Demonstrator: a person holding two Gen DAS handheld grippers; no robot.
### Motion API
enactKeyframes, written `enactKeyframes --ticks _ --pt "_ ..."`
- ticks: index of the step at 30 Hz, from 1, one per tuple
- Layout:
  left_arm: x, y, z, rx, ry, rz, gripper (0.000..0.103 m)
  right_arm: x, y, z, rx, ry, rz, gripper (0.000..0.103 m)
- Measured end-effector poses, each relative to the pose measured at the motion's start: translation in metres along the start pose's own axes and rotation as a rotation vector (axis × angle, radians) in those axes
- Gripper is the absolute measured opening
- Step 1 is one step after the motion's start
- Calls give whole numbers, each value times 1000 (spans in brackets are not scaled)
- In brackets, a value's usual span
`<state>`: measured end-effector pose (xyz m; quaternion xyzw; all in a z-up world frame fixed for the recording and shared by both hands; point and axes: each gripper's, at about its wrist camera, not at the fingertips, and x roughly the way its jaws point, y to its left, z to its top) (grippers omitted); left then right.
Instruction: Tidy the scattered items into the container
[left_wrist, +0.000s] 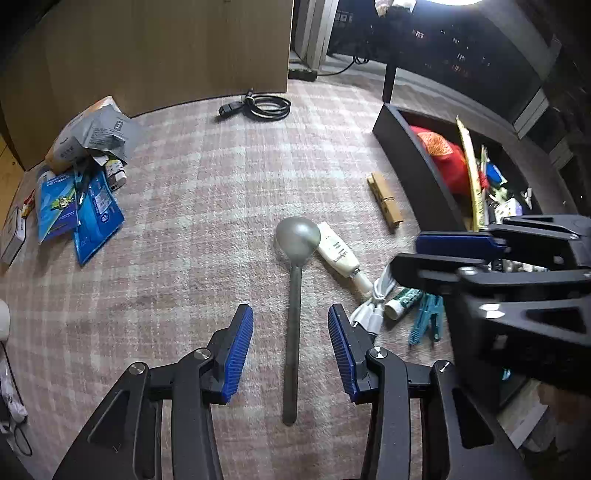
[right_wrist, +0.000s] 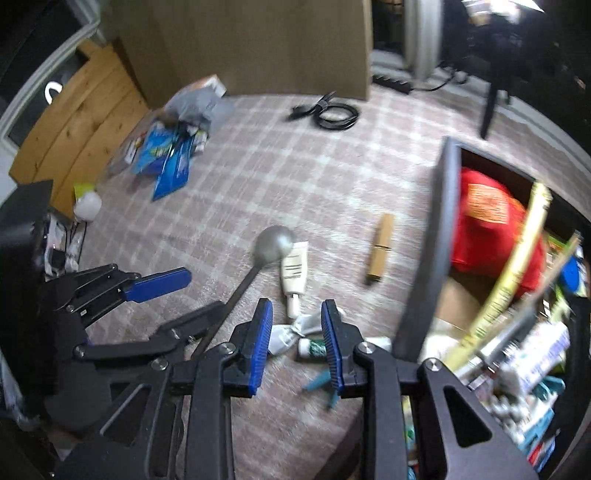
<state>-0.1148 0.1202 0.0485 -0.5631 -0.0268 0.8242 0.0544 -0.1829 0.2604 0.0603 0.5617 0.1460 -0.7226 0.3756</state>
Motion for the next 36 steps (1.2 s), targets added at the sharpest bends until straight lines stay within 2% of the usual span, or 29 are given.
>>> enactKeyframes --ticks 11,17,20,22,23,27,31,36 --pt "32 -2 4 43 61 16 39 54 1 16 -19 115 -12 27" --pt "38 -13 8 115 27 73 39 63 0 19 -44 131 -14 27" --pt "38 -16 9 132 8 71 31 62 -1 19 -53 128 -15 21" --pt "38 -18 9 143 0 74 14 62 -3 19 -58 125 -21 18" --pt "38 -18 9 144 -2 80 10 62 -4 19 -53 124 -14 18" --pt "36 -10 10 104 1 47 7 60 -10 17 -22 111 -4 18" --pt "32 3 10 15 4 -5 7 55 -16 15 18 90 9 17" --pt "16 7 9 -11 -26 -26 7 41 -19 14 50 45 21 17"
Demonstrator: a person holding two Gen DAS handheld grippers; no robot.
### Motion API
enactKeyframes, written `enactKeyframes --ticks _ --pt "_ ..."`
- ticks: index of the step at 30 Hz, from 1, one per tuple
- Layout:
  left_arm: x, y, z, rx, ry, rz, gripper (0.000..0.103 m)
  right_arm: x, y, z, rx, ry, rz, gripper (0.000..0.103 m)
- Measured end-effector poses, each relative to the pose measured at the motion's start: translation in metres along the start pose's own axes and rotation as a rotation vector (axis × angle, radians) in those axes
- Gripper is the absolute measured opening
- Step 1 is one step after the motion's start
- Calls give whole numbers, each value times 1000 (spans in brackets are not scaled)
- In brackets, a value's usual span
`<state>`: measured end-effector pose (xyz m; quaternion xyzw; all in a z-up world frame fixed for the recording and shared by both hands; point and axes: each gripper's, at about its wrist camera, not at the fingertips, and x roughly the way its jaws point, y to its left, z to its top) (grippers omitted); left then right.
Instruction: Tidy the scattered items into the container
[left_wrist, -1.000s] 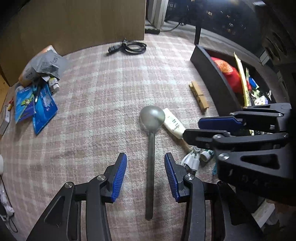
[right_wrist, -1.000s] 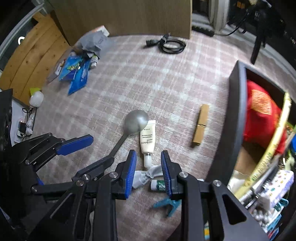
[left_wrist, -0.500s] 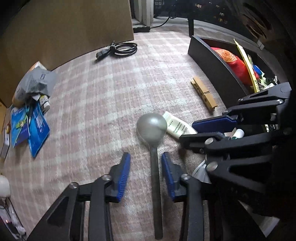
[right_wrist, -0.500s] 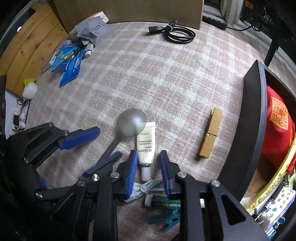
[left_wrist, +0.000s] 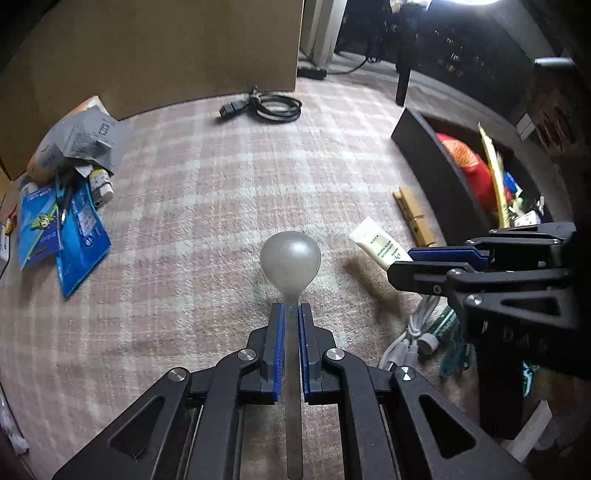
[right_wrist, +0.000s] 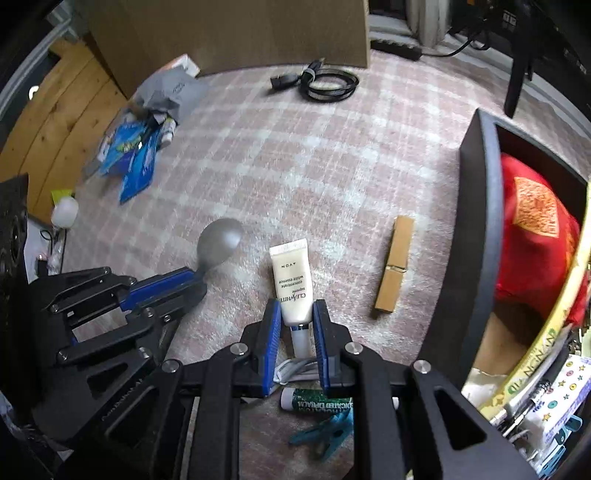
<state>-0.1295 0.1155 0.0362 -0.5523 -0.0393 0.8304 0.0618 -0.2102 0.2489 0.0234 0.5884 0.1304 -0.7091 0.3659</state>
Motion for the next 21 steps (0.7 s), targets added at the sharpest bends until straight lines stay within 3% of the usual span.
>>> enactKeyframes --ticks 5,10,21 --pt "-17 5 10 -31 -30 -31 7 -18 -8 2 31 -41 13 17" --pt "-36 -14 21 -5 -78 -54 7 -43 -14 3 59 -97 25 17" --pt "-62 -82 41 96 -118 -135 7 -113 -63 -27 156 -228 -72 17"
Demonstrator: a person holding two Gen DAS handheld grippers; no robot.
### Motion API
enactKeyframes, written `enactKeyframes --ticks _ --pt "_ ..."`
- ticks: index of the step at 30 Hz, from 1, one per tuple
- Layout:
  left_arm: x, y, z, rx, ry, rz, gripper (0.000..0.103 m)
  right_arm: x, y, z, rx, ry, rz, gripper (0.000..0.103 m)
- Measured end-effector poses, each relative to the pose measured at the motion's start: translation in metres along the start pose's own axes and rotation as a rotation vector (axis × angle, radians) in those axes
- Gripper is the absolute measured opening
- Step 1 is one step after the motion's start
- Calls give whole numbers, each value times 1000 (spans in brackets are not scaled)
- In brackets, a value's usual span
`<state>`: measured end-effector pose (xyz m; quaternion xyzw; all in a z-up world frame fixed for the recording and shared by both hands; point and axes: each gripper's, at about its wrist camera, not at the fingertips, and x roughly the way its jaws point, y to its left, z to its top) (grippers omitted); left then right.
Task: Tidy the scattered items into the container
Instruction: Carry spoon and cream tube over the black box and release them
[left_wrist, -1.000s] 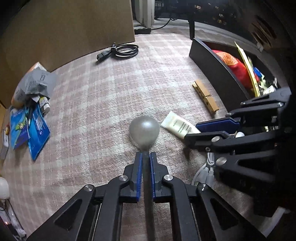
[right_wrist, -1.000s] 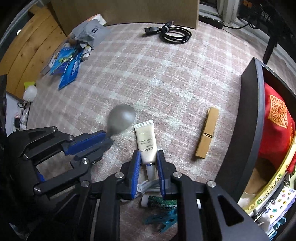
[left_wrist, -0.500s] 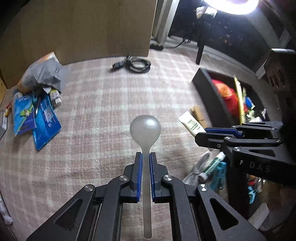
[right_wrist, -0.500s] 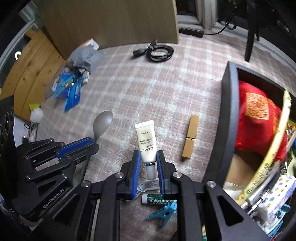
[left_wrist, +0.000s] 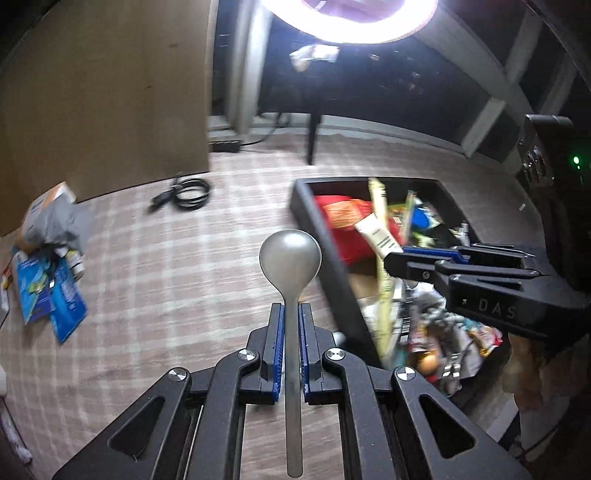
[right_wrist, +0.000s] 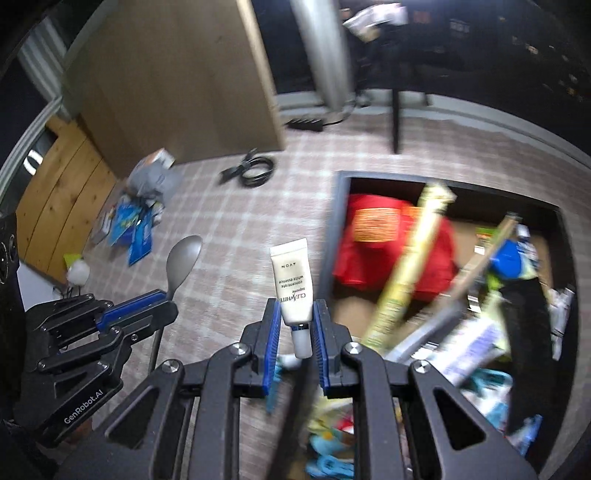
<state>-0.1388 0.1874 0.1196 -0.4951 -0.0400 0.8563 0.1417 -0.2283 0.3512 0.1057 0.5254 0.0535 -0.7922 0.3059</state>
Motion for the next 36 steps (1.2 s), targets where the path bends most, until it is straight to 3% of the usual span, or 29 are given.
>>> enactKeyframes --ticks 14,27,29,30,32,36 --pt "17 -96 15 131 28 -100 7 -65 -105 -45 194 -77 -149 18" --pt "20 -147 10 229 36 -137 7 -86 -129 -65 250 -100 -199 18" --pt "22 -147 12 215 46 -128 22 -87 -128 -64 249 -103 -210 20" --pt "23 -146 12 203 49 -126 37 -87 -128 -64 258 -102 -222 23" --pt "22 -142 12 199 40 -118 36 -88 -129 -63 269 -105 -227 36" --pt "21 -135 12 198 37 -105 35 -88 -127 -63 264 -109 -223 36"
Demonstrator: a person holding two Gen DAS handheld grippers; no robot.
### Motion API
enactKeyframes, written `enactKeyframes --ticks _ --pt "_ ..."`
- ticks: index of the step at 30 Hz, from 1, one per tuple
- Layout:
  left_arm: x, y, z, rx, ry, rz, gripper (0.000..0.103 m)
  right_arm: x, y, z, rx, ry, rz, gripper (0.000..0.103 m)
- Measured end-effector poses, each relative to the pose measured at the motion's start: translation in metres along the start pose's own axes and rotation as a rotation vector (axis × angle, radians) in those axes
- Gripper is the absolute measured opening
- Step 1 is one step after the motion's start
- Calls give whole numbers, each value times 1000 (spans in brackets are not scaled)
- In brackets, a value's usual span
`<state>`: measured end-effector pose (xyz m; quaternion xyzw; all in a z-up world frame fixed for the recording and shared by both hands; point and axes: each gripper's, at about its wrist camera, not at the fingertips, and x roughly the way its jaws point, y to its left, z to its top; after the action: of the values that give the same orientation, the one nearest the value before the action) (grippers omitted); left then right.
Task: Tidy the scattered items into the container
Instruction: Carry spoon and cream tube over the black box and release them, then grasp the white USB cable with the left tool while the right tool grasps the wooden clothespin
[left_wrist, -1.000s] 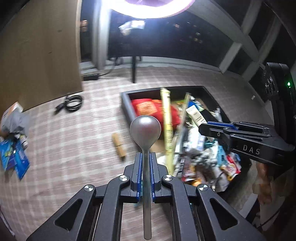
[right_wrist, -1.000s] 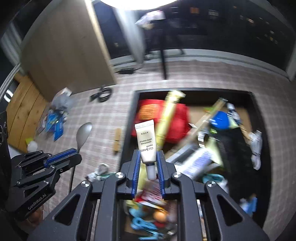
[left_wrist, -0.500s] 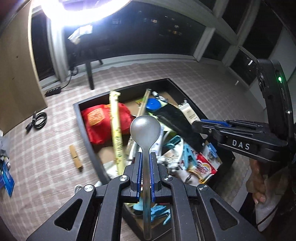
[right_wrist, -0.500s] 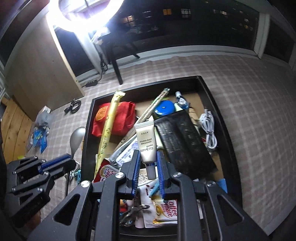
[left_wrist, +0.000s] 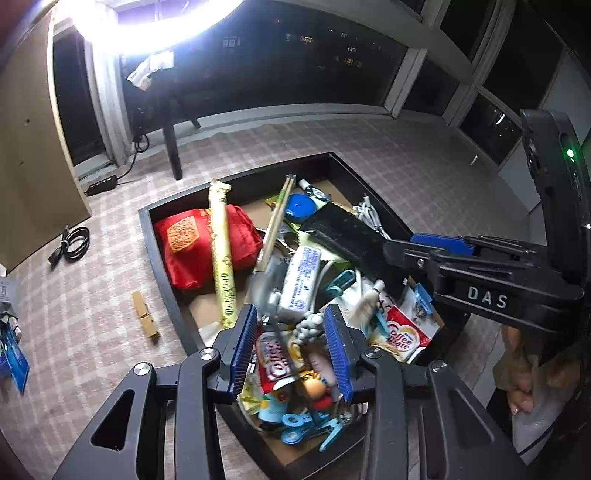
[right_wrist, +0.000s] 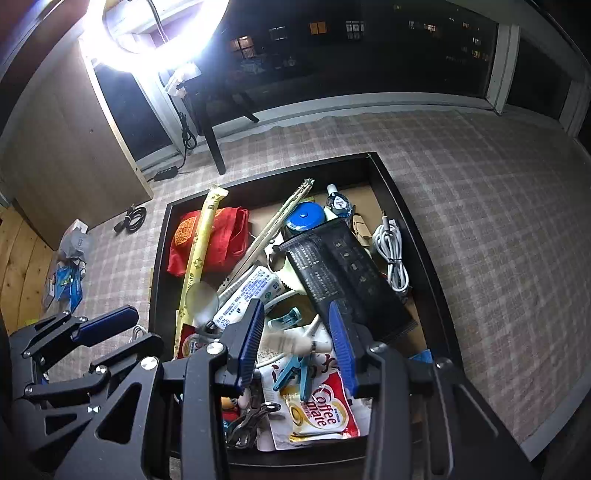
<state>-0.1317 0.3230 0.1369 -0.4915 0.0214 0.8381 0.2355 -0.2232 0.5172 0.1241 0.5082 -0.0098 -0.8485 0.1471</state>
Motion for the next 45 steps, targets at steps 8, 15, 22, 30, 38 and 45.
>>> enactKeyframes --ticks 8,15,22,30,38,45 --pt "-12 41 -5 -47 -7 47 35 2 14 0 -26 7 40 36" --pt "-29 105 -21 -145 -10 123 35 11 48 -2 -94 31 105 36" --pt "-36 148 -47 -215 6 171 35 24 99 -5 -201 73 193 36" --pt "-23 152 -83 -153 51 167 35 54 158 -1 -302 144 251 36" --pt "-3 141 -104 -10 106 140 35 107 209 11 -341 252 250 36" --pt "14 134 -107 65 146 119 36 149 227 15 -358 312 194 35"
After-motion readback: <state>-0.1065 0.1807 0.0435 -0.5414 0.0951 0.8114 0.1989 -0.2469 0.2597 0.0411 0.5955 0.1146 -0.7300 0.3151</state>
